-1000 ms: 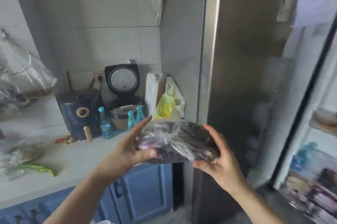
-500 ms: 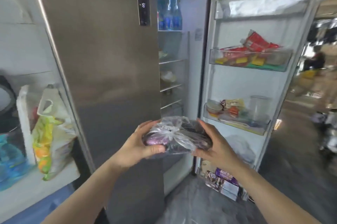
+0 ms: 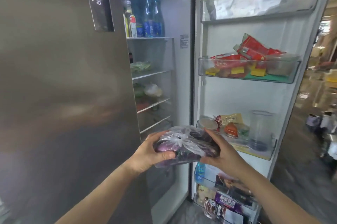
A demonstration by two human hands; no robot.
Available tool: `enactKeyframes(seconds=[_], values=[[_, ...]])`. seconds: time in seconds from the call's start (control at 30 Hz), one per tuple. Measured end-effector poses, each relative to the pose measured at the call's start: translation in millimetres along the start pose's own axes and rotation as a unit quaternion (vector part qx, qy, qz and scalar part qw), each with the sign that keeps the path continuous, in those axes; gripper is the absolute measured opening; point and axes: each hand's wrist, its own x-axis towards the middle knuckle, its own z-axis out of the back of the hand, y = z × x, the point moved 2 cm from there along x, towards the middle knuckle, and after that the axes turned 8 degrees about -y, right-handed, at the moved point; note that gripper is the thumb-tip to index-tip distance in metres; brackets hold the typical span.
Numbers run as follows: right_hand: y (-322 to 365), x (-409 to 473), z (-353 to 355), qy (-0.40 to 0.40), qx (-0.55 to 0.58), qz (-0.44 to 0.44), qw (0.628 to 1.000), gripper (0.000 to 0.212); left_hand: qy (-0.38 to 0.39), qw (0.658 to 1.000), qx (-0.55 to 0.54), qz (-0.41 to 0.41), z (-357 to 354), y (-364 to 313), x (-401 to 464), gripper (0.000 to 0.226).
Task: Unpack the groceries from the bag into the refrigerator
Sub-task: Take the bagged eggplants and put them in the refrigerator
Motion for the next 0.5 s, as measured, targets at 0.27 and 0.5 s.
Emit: enactKeyframes(seconds=[0.27,0.5], values=[[-52.8,118.1,2.9,0.027,-0.043,-0.011,0.999,0.100,-0.088,0.996,0.003,-0.022,-3.6,15.7,99.6,0.075],[-107.6,267.3,-32.8,0.075,0.014,0.025,0.997,0.096,-0.223,0.973,0.054,-0.026,13.7,53.3,207.3,0.069]])
